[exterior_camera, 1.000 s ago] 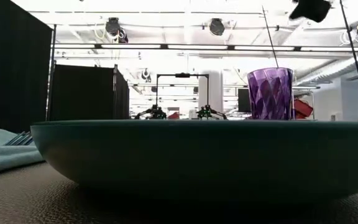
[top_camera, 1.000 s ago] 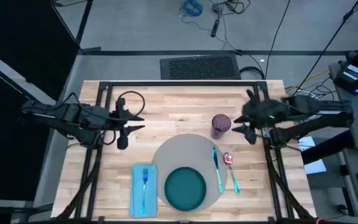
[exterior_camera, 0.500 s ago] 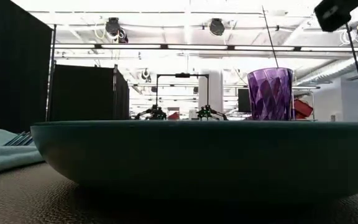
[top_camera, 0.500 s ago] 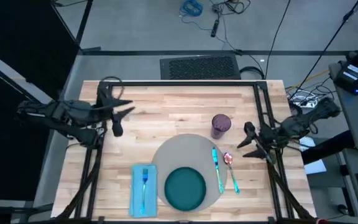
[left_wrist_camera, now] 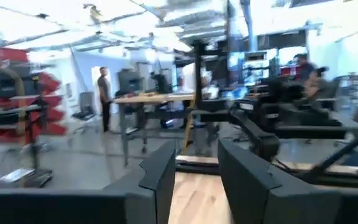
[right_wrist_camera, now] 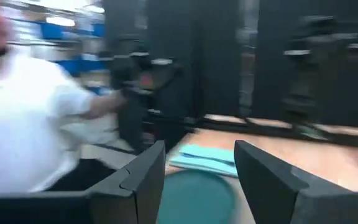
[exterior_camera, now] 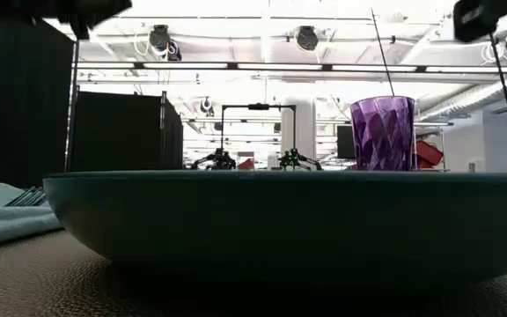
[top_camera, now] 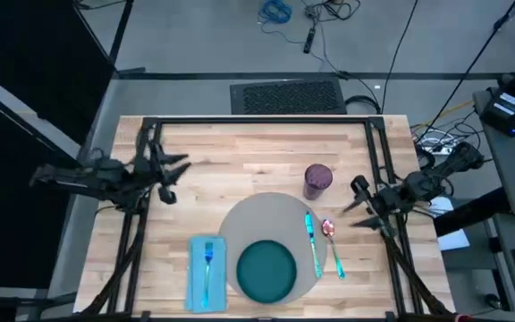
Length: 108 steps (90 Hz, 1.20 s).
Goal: Set table place
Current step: Return to Home Position
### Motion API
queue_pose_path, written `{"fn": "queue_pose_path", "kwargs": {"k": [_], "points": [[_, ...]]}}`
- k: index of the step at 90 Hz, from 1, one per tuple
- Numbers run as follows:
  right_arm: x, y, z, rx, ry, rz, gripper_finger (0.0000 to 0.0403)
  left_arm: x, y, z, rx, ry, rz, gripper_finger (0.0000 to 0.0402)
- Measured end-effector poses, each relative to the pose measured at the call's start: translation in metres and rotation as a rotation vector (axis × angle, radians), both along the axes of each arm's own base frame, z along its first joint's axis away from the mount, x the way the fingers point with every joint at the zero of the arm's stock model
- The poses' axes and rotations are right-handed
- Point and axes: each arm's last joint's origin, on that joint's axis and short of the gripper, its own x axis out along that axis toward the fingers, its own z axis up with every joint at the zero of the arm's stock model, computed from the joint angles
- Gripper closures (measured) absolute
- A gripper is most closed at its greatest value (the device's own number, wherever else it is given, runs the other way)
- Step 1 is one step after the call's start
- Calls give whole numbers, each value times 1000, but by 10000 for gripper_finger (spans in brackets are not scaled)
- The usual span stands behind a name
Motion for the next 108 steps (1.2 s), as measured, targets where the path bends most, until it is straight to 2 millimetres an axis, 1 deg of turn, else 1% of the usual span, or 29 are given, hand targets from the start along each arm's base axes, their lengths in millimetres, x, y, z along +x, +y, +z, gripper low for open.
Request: {"fn": "queue_pose_path", "kwargs": {"k": [6, 13, 21, 29, 37, 43, 51, 57, 71, 88, 99, 108], "points": [[4, -3, -12, 33, 0, -106, 227, 5, 1, -14, 7, -22, -17, 297], [7, -6, -22, 77, -32, -153, 227, 8, 4, -25, 16, -39, -39, 297], [8, -9, -29, 120, -65, -179, 227, 11, 5, -26, 29, -58, -80, 297], [10, -12, -37, 133, -45, -213, 227, 12, 8, -28, 21, -38, -74, 297], [12, -16, -40, 145, -18, -240, 227, 13, 11, -34, 14, 32, -47, 297], [12, -17, -42, 138, -10, -224, 227, 12, 13, -38, -4, 96, -33, 297], [13, -17, -42, 120, -10, -190, 227, 9, 16, -36, -16, 153, 2, 297], [13, -18, -43, 104, 2, -198, 227, 4, 17, -32, -24, 176, 25, 297], [14, -21, -52, 72, 84, -221, 227, -10, 16, -22, -3, 169, 34, 297], [14, -20, -54, 43, 101, -179, 227, -25, 16, -31, -22, 225, 68, 297], [14, -20, -58, 32, 136, -176, 227, -31, 15, -29, -36, 189, 60, 297], [14, -19, -67, 50, 146, -158, 227, -33, 15, -32, -43, 208, 57, 297]]}}
